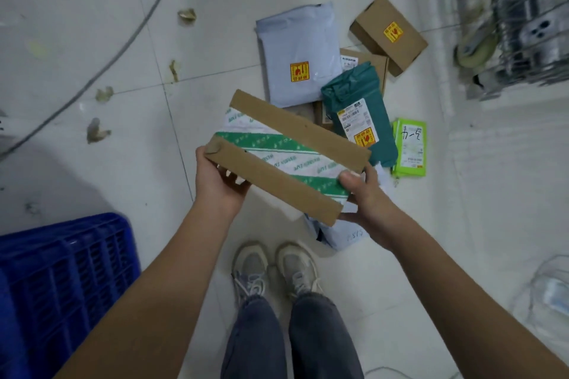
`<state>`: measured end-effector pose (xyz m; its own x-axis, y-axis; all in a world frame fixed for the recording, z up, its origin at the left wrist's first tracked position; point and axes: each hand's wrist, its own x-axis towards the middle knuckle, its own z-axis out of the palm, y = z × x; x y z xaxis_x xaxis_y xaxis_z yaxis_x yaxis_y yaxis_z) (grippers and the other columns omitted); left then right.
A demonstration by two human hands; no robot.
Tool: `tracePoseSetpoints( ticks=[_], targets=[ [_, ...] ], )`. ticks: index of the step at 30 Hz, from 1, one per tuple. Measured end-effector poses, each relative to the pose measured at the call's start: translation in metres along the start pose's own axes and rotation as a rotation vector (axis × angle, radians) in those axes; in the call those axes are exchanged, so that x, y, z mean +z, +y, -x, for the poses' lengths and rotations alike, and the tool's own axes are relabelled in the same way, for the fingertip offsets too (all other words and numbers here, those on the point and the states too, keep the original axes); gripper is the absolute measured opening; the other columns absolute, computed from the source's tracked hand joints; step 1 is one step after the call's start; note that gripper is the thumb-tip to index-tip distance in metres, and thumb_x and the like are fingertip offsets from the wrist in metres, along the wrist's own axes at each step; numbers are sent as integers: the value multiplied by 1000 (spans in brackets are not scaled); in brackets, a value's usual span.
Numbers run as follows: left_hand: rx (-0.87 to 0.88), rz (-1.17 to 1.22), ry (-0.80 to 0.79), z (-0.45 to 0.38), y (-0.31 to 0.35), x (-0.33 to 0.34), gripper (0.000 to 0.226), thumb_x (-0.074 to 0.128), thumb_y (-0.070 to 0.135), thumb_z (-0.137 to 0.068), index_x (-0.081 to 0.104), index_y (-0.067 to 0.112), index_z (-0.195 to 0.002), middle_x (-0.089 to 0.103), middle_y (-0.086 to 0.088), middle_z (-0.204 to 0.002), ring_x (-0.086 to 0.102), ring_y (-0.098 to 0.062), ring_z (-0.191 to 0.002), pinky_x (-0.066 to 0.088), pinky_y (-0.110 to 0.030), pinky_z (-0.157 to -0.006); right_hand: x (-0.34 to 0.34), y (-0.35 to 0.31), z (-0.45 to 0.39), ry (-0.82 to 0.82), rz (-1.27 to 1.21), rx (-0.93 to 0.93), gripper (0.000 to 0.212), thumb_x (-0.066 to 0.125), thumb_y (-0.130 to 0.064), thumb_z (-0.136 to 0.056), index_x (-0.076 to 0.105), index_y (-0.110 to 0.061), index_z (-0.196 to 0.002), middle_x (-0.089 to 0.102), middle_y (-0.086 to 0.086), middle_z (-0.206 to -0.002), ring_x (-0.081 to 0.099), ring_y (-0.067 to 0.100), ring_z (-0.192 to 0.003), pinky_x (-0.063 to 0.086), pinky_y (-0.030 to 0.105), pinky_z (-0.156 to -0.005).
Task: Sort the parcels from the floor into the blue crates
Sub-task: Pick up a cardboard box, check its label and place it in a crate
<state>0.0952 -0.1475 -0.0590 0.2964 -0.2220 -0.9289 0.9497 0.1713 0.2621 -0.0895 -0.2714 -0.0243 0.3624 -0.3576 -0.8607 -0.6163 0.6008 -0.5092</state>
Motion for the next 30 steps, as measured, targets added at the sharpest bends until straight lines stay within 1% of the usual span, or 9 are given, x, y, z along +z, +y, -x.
tracePoseSetpoints(
  ticks=[2,5,9,13,16,20,24,28,30],
  targets=[
    [-54,55,-16,6,-4,7,48,42,51,-88,62,18,-116,62,-9,-122,58,-31,-116,44,-49,-100,11,8,13,140,8,-175,119,73,-46,-56,-1,-31,-148,39,2,-143,49,23,-123,48,36,-96],
    [-107,28,-81,23,-14,19,67,37,71,-83,55,20,-122,64,-9,-118,60,-32,-110,44,-52,-99,24,16,29,266,122,-451,134,81,-49,-43,-3,-33,-146,28,-10,-144,37,8,-131,40,7,-93],
    [-77,-283,-91,44,-34,25,70,52,74,-71,59,25,-121,68,-4,-114,63,-24,-105,49,-47,-95,36,18,42,427,264,-725,129,86,-47,-39,5,-45,-139,26,-33,-132,32,-3,-129,35,20,-107],
    [-41,-349,-138,57,-38,19,52,63,65,-69,63,29,-107,73,3,-93,65,-20,-94,56,-40,-77,35,22,48,470,454,-752,143,91,-39,-40,-2,-23,-147,21,9,-144,27,27,-137,33,50,-109],
    [33,-323,-135,69,-24,6,39,63,54,-74,63,28,-102,71,7,-80,63,-16,-82,49,-28,-60,33,12,61,289,411,-702,130,85,-43,-50,-5,-36,-143,22,8,-147,27,20,-139,31,37,-113],
    [139,-291,-117,98,16,-14,36,61,46,-78,63,23,-106,68,3,-90,62,-19,-86,55,-30,-61,35,-27,73,143,-9,-381,40,47,-37,-93,40,-25,-130,55,0,-109,56,16,-101,39,44,-102],
    [220,-265,-243,145,68,-31,32,59,51,-64,69,29,-86,74,4,-89,69,-17,-84,56,-35,-79,51,-79,92,-225,40,-294,51,24,-48,-93,56,-19,-121,65,3,-98,61,17,-85,50,42,-83],
    [376,-356,-352,195,118,-46,20,59,50,-66,74,38,-73,74,10,-86,67,-14,-86,52,-36,-86,107,-136,134,-429,120,-389,36,57,-59,-72,76,-34,-89,75,-9,-89,69,6,-86,57,22,-72],
    [452,-386,-391,219,143,-59,30,62,54,-62,71,40,-87,74,12,-94,69,-12,-91,55,-32,-82,136,-157,158,-509,164,-409,42,69,-70,-55,76,-40,-83,75,-13,-87,70,1,-83,57,18,-67]
  ],
)
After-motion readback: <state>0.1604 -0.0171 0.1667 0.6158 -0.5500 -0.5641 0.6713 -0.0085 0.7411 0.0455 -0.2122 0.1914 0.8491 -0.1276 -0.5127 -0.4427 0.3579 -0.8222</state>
